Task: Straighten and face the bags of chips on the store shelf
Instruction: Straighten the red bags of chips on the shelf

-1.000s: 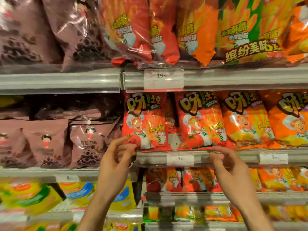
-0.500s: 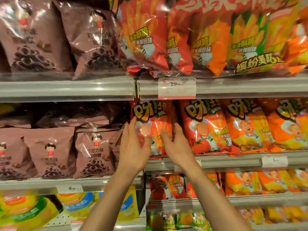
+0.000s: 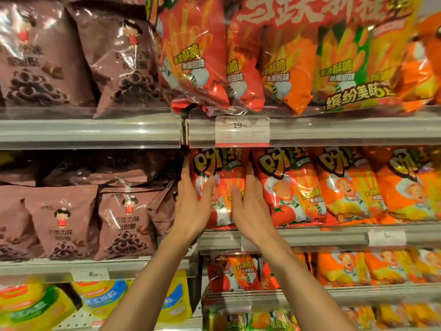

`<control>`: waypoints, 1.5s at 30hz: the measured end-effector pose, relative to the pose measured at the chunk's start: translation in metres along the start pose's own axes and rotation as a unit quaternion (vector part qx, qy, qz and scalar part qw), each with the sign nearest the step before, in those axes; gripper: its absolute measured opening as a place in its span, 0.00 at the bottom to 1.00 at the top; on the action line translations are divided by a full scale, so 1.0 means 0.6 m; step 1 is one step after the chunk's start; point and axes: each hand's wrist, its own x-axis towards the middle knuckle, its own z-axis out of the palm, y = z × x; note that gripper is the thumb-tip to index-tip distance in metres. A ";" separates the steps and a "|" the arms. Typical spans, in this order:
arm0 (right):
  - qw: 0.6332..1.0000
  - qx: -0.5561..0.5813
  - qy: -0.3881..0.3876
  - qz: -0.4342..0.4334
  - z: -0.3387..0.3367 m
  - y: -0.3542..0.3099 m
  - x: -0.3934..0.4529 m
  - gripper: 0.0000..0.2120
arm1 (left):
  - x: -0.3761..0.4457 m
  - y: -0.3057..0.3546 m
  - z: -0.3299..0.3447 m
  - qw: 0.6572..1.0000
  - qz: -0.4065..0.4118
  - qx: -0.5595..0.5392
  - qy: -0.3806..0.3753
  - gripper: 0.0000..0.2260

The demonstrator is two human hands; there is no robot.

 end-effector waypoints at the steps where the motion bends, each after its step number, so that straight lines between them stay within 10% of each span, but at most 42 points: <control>1: 1.000 -0.016 -0.001 -0.007 0.000 0.002 -0.001 0.28 | -0.001 -0.002 0.005 1.000 0.014 0.022 -0.008 0.33; 10: 0.993 -0.063 0.047 -0.087 -0.040 -0.002 -0.016 0.26 | -0.012 0.002 -0.001 0.989 0.072 0.131 0.019 0.28; 15: 0.941 -0.274 0.157 -0.119 -0.117 0.045 0.015 0.21 | -0.001 0.038 0.014 0.913 0.246 0.322 0.040 0.21; 25: 0.909 -0.396 0.117 -0.061 -0.099 0.082 0.038 0.31 | 0.018 0.042 0.054 0.849 0.240 0.470 -0.020 0.30; 45: 0.946 -0.292 0.139 -0.023 -0.108 0.114 0.000 0.33 | -0.035 -0.003 0.036 0.952 0.122 0.279 0.009 0.30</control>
